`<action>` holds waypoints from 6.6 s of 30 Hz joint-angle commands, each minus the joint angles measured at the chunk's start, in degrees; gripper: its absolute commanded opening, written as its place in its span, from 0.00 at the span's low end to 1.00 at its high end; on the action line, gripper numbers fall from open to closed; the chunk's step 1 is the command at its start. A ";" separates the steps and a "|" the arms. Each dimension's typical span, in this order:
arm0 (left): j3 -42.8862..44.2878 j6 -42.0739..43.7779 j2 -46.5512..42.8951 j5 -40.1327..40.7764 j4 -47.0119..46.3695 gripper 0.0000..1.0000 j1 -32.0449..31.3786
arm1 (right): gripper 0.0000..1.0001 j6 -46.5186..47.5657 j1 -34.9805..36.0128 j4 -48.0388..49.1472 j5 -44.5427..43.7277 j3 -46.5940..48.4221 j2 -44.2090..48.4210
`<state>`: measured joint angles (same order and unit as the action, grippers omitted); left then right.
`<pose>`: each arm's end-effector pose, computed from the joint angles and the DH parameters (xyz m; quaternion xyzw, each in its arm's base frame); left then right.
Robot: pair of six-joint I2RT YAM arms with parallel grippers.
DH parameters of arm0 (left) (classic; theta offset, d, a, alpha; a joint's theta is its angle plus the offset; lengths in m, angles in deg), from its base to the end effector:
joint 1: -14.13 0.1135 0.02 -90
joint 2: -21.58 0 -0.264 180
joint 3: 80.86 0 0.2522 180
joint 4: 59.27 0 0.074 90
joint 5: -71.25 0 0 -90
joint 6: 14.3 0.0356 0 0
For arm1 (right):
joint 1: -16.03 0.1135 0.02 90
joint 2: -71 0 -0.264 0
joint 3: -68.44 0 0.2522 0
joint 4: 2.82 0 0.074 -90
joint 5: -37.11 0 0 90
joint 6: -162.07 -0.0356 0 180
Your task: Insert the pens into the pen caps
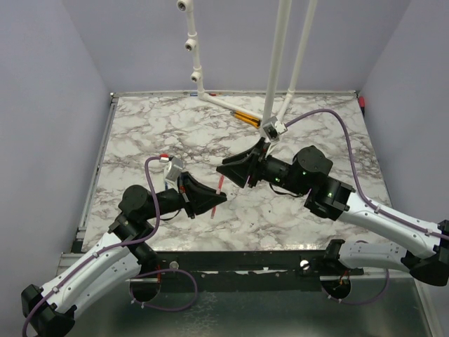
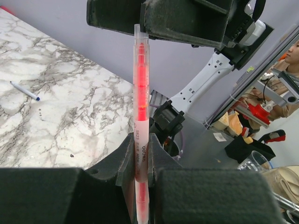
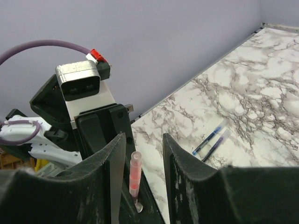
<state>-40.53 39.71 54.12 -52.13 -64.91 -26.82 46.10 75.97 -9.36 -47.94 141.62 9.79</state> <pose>0.0991 -0.1119 0.3138 0.2509 0.5832 -0.6071 0.4780 0.1218 0.2167 0.4075 -0.2269 0.6335 0.5249 0.5212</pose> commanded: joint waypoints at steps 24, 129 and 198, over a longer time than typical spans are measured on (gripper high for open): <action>1.56 0.84 0.06 2.00 0.76 0.00 0.17 | 0.29 -1.10 0.26 -0.04 4.43 -0.65 -1.70; 10.71 9.68 2.90 -0.82 16.74 0.00 0.17 | 0.29 4.71 11.56 -13.64 -26.70 5.54 0.34; 17.52 -0.42 55.49 63.92 42.78 0.21 0.17 | 0.68 -8.92 8.41 -34.11 -34.19 -12.35 -6.21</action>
<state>-22.56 40.49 109.24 9.85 -22.68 -26.82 37.97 85.19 -43.02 -81.47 128.99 4.59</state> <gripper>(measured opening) 0.177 0.678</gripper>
